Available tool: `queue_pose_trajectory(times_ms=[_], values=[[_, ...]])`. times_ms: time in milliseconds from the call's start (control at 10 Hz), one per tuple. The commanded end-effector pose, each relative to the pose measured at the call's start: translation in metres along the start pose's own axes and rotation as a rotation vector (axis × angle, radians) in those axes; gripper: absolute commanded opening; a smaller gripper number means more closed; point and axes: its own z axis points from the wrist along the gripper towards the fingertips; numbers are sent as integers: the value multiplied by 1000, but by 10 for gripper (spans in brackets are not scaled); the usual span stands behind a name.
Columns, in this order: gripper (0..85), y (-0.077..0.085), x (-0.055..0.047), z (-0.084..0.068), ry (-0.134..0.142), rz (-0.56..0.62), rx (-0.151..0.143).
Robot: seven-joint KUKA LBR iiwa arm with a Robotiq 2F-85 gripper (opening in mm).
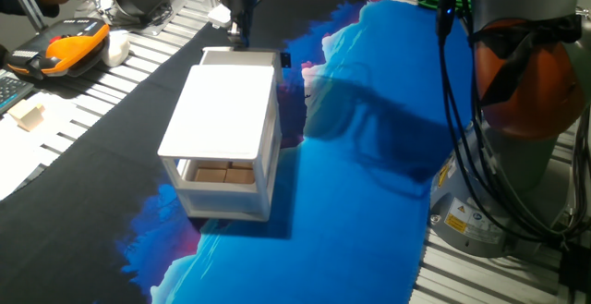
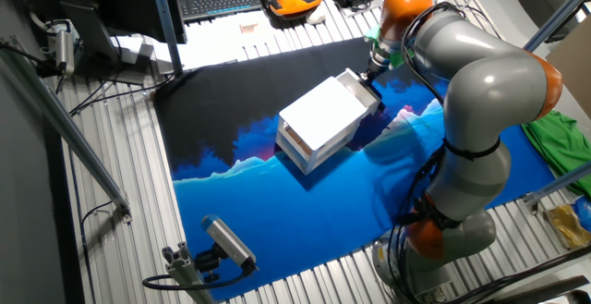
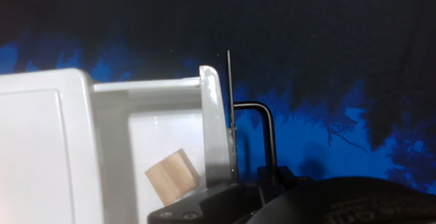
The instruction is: Grasp the handle and close the drawer
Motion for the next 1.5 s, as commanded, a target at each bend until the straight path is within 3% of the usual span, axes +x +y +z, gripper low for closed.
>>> queue_pose_trajectory(times_ms=[0, 1400], values=[[0, 0, 0, 0, -2, 13, 0], [0, 0, 0, 0, -21, 54, -44]])
